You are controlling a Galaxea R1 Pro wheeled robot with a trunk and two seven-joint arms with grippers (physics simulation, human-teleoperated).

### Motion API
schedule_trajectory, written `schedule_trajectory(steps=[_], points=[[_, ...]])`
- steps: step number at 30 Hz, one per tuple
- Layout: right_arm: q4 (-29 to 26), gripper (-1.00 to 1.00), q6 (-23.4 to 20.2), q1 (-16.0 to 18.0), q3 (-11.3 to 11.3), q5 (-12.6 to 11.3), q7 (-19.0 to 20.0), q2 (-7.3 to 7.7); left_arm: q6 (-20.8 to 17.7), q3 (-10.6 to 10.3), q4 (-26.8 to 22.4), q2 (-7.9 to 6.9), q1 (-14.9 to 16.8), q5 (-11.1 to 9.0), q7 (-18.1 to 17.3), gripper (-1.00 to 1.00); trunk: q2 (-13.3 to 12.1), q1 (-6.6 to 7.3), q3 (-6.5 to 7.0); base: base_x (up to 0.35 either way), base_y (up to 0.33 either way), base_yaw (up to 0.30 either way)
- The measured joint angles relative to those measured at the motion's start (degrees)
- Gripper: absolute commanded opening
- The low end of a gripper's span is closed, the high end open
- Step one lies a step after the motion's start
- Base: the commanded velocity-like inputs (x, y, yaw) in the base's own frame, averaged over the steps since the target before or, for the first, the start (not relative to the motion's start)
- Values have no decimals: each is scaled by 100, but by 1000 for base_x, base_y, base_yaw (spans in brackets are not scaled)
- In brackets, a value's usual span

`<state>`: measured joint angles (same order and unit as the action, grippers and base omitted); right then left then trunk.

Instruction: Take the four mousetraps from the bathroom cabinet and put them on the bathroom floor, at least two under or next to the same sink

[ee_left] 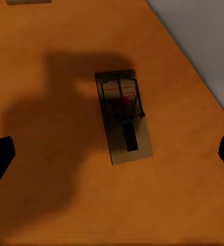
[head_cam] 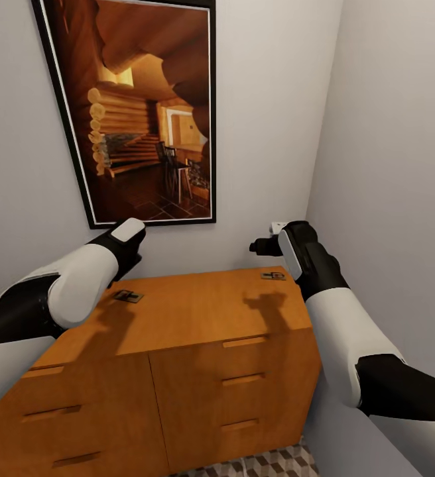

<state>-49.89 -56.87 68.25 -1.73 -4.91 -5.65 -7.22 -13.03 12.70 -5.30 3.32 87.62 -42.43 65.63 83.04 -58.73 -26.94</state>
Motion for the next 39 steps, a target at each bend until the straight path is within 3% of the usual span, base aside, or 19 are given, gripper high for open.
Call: schedule_trajectory(steps=[14,27,39], points=[[10,100,23,-94,0,0,0,1,26,40,75,-74,-8,-198,-489,100,0,0,0,0,0,0],[10,100,35,-114,0,0,0,6,183,25,78,-38,-10,-278,-513,100,0,0,0,7,0,0],[7,100,30,-122,0,-1,32,6,218,17,77,-29,-10,-279,-530,100,0,1,0,164,0,0]])
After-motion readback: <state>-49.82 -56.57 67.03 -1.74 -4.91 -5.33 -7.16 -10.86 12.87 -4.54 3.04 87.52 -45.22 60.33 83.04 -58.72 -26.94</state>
